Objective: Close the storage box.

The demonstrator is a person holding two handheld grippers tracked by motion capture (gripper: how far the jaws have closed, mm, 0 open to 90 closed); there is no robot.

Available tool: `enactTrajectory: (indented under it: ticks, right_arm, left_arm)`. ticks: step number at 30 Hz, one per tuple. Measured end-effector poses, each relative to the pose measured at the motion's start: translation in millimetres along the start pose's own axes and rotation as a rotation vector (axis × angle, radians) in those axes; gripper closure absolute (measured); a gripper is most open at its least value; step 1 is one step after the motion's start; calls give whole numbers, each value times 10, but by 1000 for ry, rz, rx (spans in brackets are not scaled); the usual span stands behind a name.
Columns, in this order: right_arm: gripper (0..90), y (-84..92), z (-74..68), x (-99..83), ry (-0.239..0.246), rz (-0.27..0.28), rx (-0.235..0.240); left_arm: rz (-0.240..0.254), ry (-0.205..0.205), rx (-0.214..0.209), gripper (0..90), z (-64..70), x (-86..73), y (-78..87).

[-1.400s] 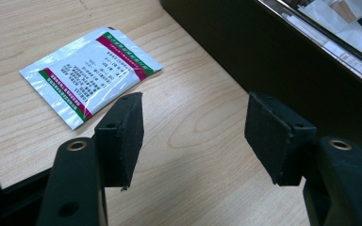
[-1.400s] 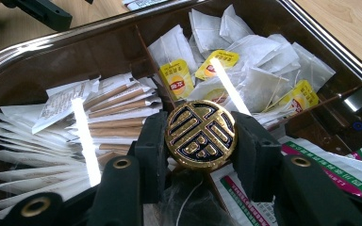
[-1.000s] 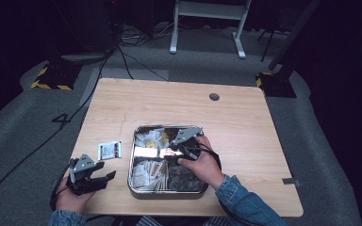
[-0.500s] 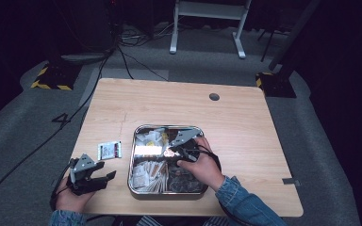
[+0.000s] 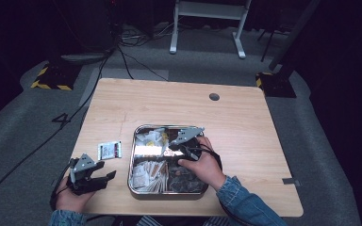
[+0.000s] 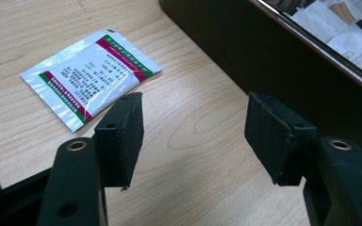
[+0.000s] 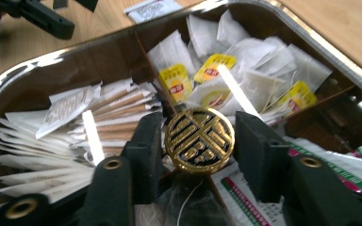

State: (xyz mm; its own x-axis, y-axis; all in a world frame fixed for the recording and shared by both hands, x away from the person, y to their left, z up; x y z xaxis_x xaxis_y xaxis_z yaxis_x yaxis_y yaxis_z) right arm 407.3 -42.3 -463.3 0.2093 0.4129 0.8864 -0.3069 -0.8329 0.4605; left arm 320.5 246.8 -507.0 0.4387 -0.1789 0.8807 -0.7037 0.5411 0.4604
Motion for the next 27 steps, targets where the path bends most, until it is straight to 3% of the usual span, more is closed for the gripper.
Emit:
enactTrajectory:
  ticks: [5,10,18,27]
  right_arm:
    - [399,102,21,76,-17,47,5]
    - [384,317,99,136,-49,99,4]
    - [379,780,283,162,-79,176,-56]
    - [372,1118,501,125,-113,215,-129]
  left_arm:
    - [5,-4,1,384,5,-8,20]
    - [23,3,12,385,18,-39,105]
    - [26,7,23,384,25,-68,173]
    - [32,7,18,385,23,-57,182]
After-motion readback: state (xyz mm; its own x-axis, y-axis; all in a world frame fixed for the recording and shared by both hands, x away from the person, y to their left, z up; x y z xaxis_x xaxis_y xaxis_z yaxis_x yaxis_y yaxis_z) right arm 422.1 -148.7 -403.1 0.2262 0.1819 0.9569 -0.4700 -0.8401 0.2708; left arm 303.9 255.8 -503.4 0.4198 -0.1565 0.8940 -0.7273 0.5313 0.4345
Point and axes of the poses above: each handheld gripper's, and its own axes: y roughly backward along the jaws, x roughly out of its top, z roughly to its right, the point moved 5 cm from there along -y, roughly forward along the jaws, and after that the axes turned 14 degrees about z, right-handed, at the moved point
